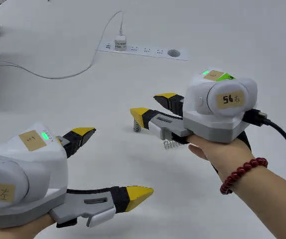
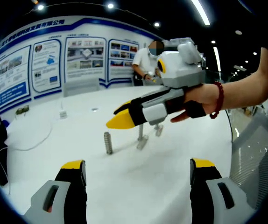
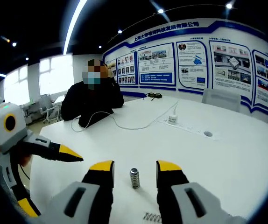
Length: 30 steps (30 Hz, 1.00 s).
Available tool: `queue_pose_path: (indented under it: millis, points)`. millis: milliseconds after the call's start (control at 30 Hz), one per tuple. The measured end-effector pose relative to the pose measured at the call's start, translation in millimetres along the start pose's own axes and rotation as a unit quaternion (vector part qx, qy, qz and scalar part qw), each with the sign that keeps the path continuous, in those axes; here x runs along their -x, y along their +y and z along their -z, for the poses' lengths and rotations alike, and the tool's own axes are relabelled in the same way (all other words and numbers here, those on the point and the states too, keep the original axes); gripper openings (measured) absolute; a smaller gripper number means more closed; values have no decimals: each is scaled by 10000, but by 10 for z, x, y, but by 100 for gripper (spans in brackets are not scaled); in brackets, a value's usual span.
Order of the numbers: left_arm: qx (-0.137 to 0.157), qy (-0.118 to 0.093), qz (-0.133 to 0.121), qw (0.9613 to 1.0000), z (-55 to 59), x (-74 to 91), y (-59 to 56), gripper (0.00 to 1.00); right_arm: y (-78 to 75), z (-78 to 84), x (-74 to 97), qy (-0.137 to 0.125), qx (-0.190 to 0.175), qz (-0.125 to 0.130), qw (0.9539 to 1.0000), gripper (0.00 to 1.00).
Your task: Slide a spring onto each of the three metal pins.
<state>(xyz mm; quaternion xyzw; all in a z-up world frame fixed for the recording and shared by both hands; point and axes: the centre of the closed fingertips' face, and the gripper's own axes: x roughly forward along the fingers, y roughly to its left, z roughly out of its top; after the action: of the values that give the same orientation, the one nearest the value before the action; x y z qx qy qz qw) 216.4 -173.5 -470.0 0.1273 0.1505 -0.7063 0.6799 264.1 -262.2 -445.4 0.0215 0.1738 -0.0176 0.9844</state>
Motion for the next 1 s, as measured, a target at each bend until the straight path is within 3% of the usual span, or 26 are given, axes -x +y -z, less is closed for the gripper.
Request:
queue_pose_path:
  millis: [467,1000]
  points:
    - [-287,27,148,9995,-42,-120,-67,86,-118,44,320,95,-179,184,9996,48]
    - [-825,151,267,9961,-55,-409,-108,69,-215,222,720,198,-401,289,9986,53]
